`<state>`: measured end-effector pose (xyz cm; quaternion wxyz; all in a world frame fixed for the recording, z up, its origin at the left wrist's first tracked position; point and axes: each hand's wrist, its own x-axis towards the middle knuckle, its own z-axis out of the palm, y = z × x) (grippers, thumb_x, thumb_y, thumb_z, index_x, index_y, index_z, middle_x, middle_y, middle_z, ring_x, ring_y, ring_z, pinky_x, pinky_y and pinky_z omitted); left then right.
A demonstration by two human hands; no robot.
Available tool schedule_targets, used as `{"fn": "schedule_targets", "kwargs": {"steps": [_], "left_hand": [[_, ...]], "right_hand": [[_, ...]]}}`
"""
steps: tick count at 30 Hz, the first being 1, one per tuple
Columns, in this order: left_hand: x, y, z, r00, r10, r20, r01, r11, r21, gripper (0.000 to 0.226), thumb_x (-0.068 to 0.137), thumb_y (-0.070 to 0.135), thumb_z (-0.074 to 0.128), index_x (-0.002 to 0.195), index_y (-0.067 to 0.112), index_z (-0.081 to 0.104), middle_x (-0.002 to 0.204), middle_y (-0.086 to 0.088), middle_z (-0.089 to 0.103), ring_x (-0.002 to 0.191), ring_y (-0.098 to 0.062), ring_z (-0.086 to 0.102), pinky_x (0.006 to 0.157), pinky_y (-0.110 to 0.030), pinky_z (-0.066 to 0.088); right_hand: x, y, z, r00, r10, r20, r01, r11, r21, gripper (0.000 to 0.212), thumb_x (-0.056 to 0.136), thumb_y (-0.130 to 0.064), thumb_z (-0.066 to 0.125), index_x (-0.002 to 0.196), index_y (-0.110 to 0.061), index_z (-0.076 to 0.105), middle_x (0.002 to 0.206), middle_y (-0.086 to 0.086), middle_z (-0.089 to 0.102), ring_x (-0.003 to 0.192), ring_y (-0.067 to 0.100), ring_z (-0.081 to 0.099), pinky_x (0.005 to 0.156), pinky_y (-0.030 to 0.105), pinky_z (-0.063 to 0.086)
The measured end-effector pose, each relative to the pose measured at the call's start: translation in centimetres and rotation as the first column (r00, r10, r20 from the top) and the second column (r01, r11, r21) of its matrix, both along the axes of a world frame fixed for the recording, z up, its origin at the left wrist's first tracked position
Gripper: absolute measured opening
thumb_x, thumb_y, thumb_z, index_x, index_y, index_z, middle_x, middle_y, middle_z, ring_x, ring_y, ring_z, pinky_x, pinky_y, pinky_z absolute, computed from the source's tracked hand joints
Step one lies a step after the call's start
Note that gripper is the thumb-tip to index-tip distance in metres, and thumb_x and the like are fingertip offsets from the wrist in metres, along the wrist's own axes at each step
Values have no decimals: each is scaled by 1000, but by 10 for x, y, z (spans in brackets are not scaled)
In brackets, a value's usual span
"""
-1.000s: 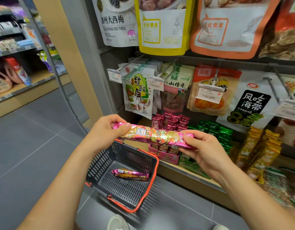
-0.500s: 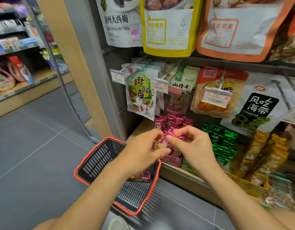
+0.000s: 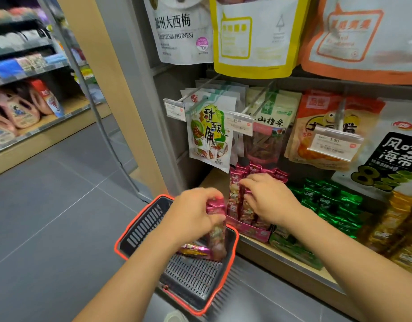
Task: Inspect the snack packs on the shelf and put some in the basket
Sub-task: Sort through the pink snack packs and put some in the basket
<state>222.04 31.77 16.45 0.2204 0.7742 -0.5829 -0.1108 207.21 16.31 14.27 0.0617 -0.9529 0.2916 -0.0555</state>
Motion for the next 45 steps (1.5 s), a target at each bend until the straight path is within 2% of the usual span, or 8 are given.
{"fn": "schedule_targets", "kwargs": {"steps": [3, 8, 19, 23, 31, 34, 40, 45], "left_hand": [[10, -16, 9, 998, 59, -27, -62, 990, -127, 34, 76, 34, 80, 108, 35, 69, 91, 19, 58, 83, -2, 55, 83, -22, 44], [6, -56, 7, 998, -61, 6, 61, 977, -203, 39, 78, 18, 79, 116, 23, 72, 107, 5, 69, 101, -12, 62, 96, -28, 47], [22, -98, -75, 932, -294, 212, 260, 950, 172, 48, 94, 12, 57, 141, 19, 51, 144, 0, 50, 130, -18, 47, 108, -19, 28], [17, -106, -97, 904, -287, 318, 187, 932, 310, 63, 94, 9, 50, 152, 15, 26, 157, -4, 24, 128, -29, 29, 102, -39, 35], [19, -103, -99, 960, -154, 235, 163, 986, -22, 36, 87, 5, 58, 122, 14, 56, 113, -7, 59, 106, -25, 50, 82, -31, 40], [18, -102, -93, 968, -142, 206, 153, 988, -38, 13, 91, 13, 56, 103, 15, 58, 104, -6, 61, 102, -24, 50, 79, -31, 39], [15, -98, -80, 951, -162, 262, 142, 986, 93, 33, 87, 17, 55, 118, 14, 64, 128, -5, 42, 115, -25, 31, 91, -39, 47], [10, -91, -54, 971, -201, 131, 156, 944, 291, 47, 86, 16, 53, 133, 14, 53, 138, -6, 45, 125, -31, 39, 104, -42, 40]], "right_hand": [[1, -13, -30, 983, 30, -181, -35, 999, -24, 47, 100, -31, 41, 146, -25, 36, 154, -1, 36, 144, 22, 27, 114, 45, 25], [-9, -27, -40, 983, 51, -174, -68, 993, -92, 29, 97, -26, 42, 119, -20, 60, 124, -1, 62, 117, 23, 54, 100, 35, 42], [16, -53, -22, 994, -46, -102, 67, 974, 216, 17, 94, -34, 52, 102, -28, 66, 99, -4, 68, 91, 19, 62, 74, 34, 52], [50, -66, -27, 974, -206, 91, 187, 965, 185, 17, 94, -29, 55, 104, -25, 68, 101, 1, 68, 95, 22, 63, 74, 31, 49], [89, -70, -48, 939, -317, -129, 305, 946, -109, 20, 88, -35, 63, 102, -22, 67, 110, 2, 64, 118, 27, 46, 92, 44, 33], [85, -60, -47, 953, -295, -61, 289, 953, -95, 16, 89, -29, 61, 103, -22, 67, 106, 3, 65, 107, 27, 55, 83, 38, 38], [43, -18, -12, 915, -197, 353, 236, 969, -70, 19, 94, -13, 53, 112, -11, 48, 110, 12, 60, 80, 39, 64, 55, 36, 41], [-6, 25, 25, 823, 82, 562, 40, 979, -201, 18, 87, 1, 59, 105, 1, 57, 125, 19, 62, 102, 36, 65, 70, 43, 58]]}}
